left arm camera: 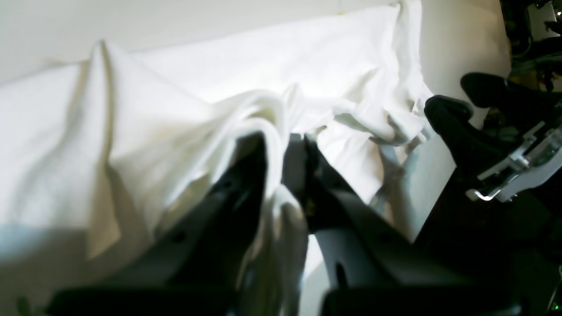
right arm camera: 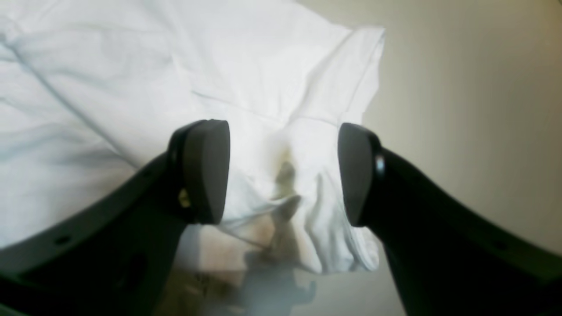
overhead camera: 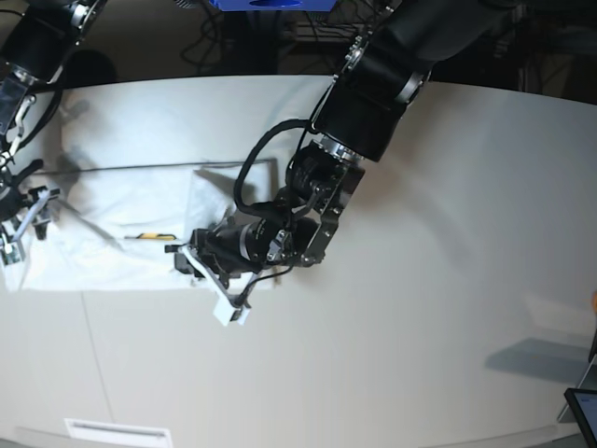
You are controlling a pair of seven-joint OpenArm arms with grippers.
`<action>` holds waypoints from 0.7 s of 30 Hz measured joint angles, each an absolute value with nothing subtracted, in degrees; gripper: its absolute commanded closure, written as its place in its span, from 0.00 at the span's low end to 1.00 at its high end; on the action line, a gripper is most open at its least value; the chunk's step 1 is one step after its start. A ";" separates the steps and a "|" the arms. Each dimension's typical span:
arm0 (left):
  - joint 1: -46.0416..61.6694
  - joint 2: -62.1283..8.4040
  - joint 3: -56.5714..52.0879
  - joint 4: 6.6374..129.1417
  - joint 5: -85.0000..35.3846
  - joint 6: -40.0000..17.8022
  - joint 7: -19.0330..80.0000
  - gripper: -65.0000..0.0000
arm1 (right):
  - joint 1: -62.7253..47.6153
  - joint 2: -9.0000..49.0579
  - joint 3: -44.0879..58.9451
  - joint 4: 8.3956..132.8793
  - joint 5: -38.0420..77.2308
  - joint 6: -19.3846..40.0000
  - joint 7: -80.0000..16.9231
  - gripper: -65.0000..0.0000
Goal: Fold the T-shirt properly
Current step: 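Lift the strip end with the left gripper and fold it toward the middle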
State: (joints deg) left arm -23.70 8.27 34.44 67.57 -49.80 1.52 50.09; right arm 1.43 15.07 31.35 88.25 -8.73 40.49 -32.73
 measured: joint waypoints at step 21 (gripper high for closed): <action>-24.32 8.14 34.65 66.13 -52.29 -2.15 49.45 0.81 | 1.41 15.14 31.35 88.25 -8.75 40.49 -32.71 0.43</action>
